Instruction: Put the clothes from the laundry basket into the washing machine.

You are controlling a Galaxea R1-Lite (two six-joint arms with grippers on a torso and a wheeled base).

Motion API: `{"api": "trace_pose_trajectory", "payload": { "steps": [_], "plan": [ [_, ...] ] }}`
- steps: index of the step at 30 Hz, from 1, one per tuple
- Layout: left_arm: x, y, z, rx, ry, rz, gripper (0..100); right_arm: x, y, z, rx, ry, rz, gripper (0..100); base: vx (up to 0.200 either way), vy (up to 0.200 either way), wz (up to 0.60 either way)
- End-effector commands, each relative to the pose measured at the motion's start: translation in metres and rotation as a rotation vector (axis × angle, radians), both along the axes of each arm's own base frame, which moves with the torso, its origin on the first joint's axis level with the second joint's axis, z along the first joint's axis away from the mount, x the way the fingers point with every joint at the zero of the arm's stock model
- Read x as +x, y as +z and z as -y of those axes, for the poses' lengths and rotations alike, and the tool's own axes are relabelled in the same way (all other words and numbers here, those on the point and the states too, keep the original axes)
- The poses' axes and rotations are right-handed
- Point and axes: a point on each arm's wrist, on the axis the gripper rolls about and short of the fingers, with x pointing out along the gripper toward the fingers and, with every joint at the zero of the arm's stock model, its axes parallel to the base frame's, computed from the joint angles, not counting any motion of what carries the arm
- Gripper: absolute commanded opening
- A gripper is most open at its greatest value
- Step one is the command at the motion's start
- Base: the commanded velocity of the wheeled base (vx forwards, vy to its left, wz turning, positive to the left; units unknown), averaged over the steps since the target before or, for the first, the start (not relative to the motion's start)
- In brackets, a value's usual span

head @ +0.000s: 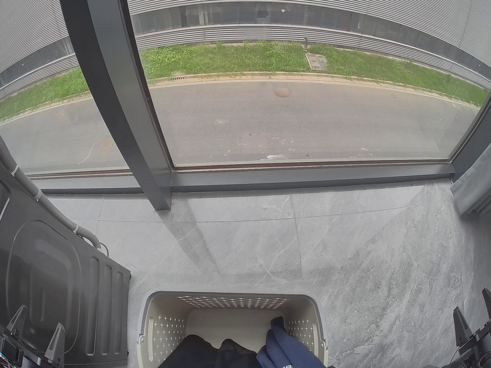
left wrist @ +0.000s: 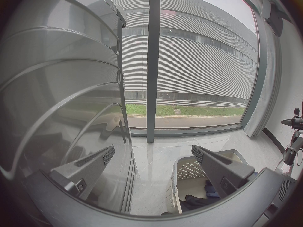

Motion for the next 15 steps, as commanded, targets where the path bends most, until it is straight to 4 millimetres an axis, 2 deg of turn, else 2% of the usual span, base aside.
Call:
{"api": "trace_pose_trajectory", "payload": {
  "steps": [1,15],
  "plan": [
    [0.0003,-0.0043,0.0,-0.001,0.0,-0.004,100,0.0002,-0.0052,0.0,0.0,0.0,-0.003,100,-0.2,0.0,0.0],
    [0.0003,-0.0043,0.0,-0.001,0.0,-0.004,100,0.0002,-0.0052,0.0,0.0,0.0,-0.003,100,-0.2,0.0,0.0]
  ]
}}
